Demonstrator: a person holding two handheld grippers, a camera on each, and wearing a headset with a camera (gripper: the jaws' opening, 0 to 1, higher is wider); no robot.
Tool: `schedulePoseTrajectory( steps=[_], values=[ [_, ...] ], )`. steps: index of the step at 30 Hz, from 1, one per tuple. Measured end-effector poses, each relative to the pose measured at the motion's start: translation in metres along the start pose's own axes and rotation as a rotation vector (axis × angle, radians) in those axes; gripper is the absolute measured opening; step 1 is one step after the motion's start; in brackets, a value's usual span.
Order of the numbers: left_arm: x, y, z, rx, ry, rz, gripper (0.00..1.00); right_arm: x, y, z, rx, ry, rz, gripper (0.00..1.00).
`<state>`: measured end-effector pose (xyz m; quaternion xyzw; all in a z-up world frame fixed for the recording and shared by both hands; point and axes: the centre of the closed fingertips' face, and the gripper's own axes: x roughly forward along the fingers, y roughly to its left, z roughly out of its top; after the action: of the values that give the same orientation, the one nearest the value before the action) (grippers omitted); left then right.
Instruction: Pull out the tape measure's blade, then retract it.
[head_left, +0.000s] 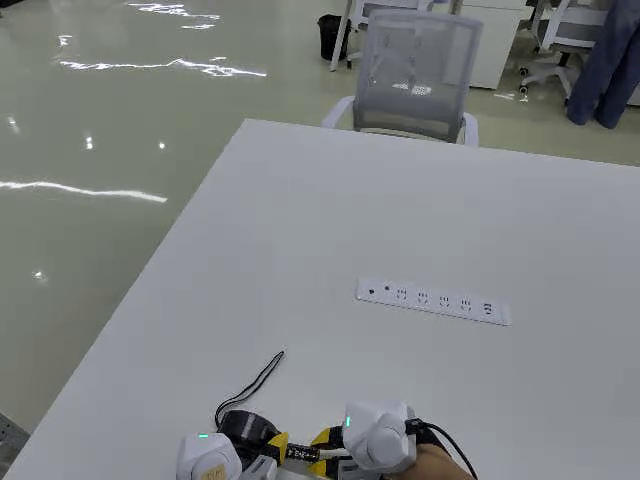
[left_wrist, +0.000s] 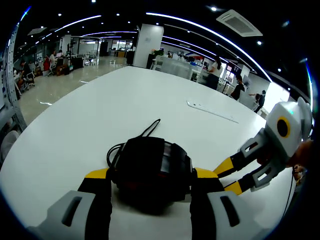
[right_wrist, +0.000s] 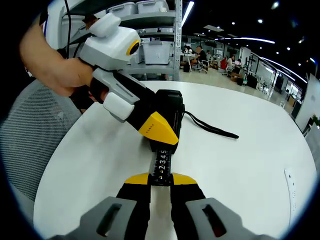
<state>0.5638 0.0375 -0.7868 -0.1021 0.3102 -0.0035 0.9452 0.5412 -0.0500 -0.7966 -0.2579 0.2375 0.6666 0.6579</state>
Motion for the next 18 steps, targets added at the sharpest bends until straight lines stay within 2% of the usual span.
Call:
schedulePoseTrajectory(
  steps=[18],
  values=[
    [0.0009,0.0017,-0.0001,-0.013,0.000,-0.005,0.60,0.0049,-0.0012,0.0053,0.000,-0.005,0.002,0.13]
  ],
)
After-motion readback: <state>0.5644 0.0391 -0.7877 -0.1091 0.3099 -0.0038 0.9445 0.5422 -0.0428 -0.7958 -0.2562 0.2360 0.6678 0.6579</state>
